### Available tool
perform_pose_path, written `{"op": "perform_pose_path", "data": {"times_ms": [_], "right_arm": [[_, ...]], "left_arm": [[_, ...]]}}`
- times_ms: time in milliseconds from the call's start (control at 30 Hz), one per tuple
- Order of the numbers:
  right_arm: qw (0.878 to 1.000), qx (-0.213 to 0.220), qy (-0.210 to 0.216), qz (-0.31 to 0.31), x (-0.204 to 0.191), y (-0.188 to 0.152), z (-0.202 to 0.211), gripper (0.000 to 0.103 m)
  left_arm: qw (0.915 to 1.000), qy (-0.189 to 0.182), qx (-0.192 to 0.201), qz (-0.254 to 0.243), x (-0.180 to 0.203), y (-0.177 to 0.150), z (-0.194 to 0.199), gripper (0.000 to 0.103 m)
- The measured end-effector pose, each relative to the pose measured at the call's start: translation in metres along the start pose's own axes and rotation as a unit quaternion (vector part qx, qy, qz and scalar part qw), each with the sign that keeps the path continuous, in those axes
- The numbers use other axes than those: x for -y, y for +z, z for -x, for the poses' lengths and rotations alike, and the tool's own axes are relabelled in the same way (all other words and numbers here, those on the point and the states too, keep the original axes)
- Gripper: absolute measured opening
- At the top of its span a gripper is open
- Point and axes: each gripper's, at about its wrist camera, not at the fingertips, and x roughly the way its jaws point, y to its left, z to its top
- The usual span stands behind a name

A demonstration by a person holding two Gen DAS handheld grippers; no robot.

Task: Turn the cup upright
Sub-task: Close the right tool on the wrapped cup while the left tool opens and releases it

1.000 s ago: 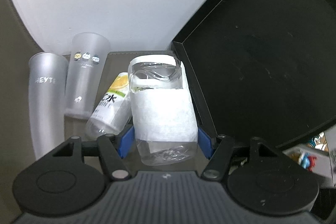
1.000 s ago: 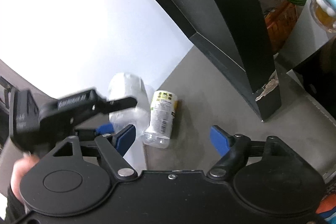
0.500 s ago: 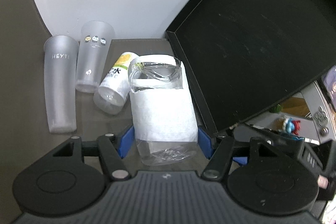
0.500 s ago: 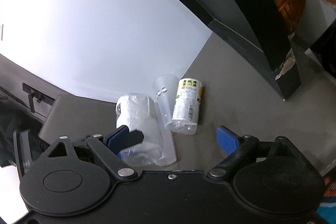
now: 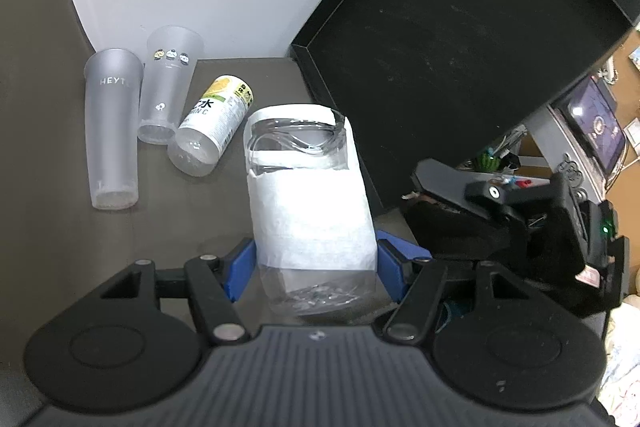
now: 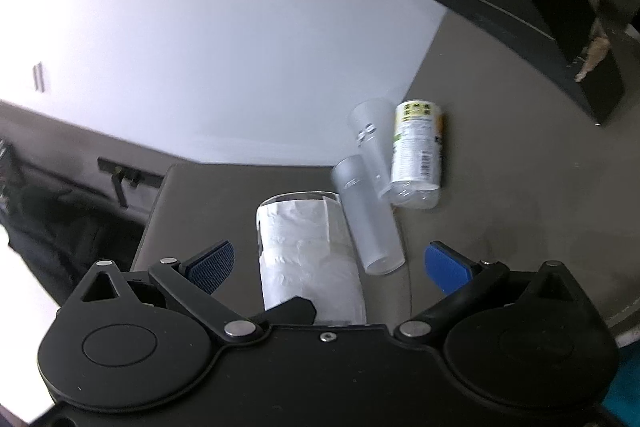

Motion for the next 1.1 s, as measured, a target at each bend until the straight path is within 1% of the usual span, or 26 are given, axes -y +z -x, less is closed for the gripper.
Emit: {"op": "perform_pose_path", "data": {"times_ms": [33, 133, 233, 533, 567, 700, 767, 833, 900, 1100], "right_arm": [[1.000, 0.000, 0.005, -0.002, -0.003, -0.002, 0.007, 0.103], [1.000, -0.002, 0.024, -0.012, -0.002, -0.003, 0.008, 0.103], [0.999, -0.006, 0.032, -0.014, -0.002, -0.003, 0.013, 0.103], [0.996, -0.022, 0.072, -0.038, 0.002, -0.005, 0.011, 0.102], [0.996, -0.025, 0.079, -0.040, 0.002, -0.005, 0.011, 0.100], [0.993, -0.041, 0.098, -0.041, -0.001, -0.009, 0.007, 0.087], [0.993, -0.050, 0.105, -0.037, -0.004, -0.012, 0.005, 0.084], [0.992, -0.055, 0.112, -0.033, -0.007, -0.014, 0.004, 0.078], [0.990, -0.059, 0.123, -0.029, -0.009, -0.016, 0.003, 0.062], [0.991, -0.058, 0.123, -0.006, -0.018, -0.019, 0.005, 0.060]], "left_arm": [[1.0000, -0.002, 0.000, -0.001, 0.001, -0.002, 0.002, 0.064], [0.9999, -0.009, 0.002, -0.006, 0.006, -0.007, 0.009, 0.064], [0.9997, -0.019, 0.002, -0.013, 0.010, -0.012, 0.014, 0.064], [0.9983, -0.051, -0.001, -0.028, 0.019, -0.027, 0.028, 0.064], [0.9982, -0.055, -0.001, -0.026, 0.019, -0.028, 0.030, 0.064], [0.9973, -0.070, 0.000, -0.024, 0.017, -0.031, 0.035, 0.064], [0.9963, -0.083, -0.001, -0.020, 0.015, -0.032, 0.037, 0.064], [0.9956, -0.092, 0.001, -0.019, 0.014, -0.033, 0.040, 0.064], [0.9954, -0.093, 0.002, -0.022, 0.013, -0.035, 0.042, 0.064], [0.9949, -0.096, 0.004, -0.029, 0.009, -0.037, 0.046, 0.064]]}}
